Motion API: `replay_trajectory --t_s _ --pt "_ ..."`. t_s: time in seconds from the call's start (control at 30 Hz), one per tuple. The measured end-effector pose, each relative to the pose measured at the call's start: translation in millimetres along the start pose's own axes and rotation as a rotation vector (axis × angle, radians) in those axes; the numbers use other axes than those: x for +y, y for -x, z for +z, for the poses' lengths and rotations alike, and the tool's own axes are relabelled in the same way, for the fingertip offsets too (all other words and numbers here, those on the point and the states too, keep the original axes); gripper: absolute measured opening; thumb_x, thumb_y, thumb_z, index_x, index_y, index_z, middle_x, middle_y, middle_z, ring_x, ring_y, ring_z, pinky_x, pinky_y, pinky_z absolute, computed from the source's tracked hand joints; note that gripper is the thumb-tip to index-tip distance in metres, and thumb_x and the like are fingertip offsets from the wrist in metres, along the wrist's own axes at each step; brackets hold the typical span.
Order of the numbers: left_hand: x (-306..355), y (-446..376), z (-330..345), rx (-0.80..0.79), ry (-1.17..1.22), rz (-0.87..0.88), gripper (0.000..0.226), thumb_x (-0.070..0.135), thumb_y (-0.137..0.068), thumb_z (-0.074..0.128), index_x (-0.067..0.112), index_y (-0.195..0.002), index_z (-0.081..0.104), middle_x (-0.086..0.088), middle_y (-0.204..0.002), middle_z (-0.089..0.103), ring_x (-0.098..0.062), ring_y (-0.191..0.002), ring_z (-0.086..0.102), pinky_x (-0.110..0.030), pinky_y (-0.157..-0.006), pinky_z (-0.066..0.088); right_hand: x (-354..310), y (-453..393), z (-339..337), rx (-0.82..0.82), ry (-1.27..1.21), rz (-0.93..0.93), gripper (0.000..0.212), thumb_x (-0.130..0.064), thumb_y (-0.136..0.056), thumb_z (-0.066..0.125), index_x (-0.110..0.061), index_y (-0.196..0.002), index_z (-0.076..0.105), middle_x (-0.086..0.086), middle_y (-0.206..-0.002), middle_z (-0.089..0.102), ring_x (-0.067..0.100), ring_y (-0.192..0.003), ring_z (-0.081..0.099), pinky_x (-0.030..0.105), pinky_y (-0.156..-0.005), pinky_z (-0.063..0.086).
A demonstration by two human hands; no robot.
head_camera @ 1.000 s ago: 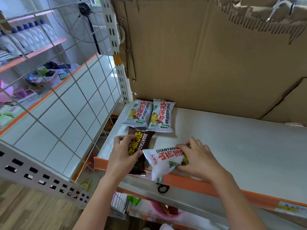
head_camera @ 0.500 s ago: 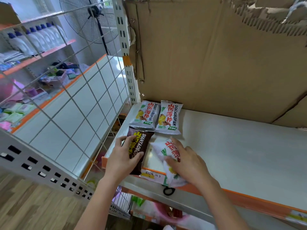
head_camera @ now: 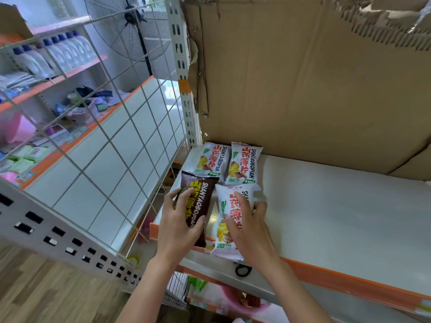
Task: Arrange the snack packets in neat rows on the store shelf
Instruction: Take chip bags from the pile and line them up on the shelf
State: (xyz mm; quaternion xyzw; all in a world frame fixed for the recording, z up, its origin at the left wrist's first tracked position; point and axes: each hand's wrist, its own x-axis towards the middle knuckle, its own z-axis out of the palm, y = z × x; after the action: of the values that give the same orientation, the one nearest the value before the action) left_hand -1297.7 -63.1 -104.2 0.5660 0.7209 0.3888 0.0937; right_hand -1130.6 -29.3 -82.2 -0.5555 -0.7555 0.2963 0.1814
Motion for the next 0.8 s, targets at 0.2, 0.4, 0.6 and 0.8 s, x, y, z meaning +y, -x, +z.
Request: replay_trajectory --t_s 0.2,0.4,0.6,0.8 --pt "-3 -13 2 -0.111 0.020 -0.021 0.062 0.024 -0.078 0.072 0.024 -0.133 0.043 0.003 -0.129 0.031 -0.009 -0.108 0.044 -0.020 -0.078 0.049 5 -13 4 0.020 -0.210 0.085 0.056 -0.038 -0.093 0.047 -0.034 -0.140 0.018 0.003 -0.140 0.008 0.028 -0.117 0.046 0.040 -0.092 0.048" --pt "2 -24 5 -0.223 -0.064 -0.084 0.058 0.028 -0.081 0.067 0.024 -0.132 0.039 0.001 -0.129 0.025 -0.016 -0.110 0.045 -0.027 -0.085 0.052 4 -19 11 0.038 -0.174 0.028 0.058 -0.041 -0.094 0.044 -0.031 -0.142 0.013 0.003 -0.144 0.004 0.022 -0.121 0.041 0.033 -0.092 0.049" --pt "-4 -25 4 -0.259 -0.093 -0.090 0.058 0.030 -0.084 0.065 0.027 -0.134 0.035 0.003 -0.131 0.023 -0.018 -0.115 0.045 -0.029 -0.084 0.053 8 -30 16 0.038 0.055 -0.001 0.066 -0.051 -0.095 0.035 -0.030 -0.146 -0.002 0.010 -0.148 0.000 0.030 -0.137 0.017 0.039 -0.106 0.036" --pt "-9 -32 9 -0.274 -0.130 -0.062 0.069 0.043 -0.083 0.063 0.029 -0.141 0.026 0.003 -0.137 0.017 -0.022 -0.126 0.036 -0.042 -0.099 0.045 4 -32 14 0.063 0.204 -0.003 0.068 -0.051 -0.095 0.035 -0.024 -0.148 0.002 0.015 -0.146 0.011 0.030 -0.132 0.021 0.034 -0.102 0.033"
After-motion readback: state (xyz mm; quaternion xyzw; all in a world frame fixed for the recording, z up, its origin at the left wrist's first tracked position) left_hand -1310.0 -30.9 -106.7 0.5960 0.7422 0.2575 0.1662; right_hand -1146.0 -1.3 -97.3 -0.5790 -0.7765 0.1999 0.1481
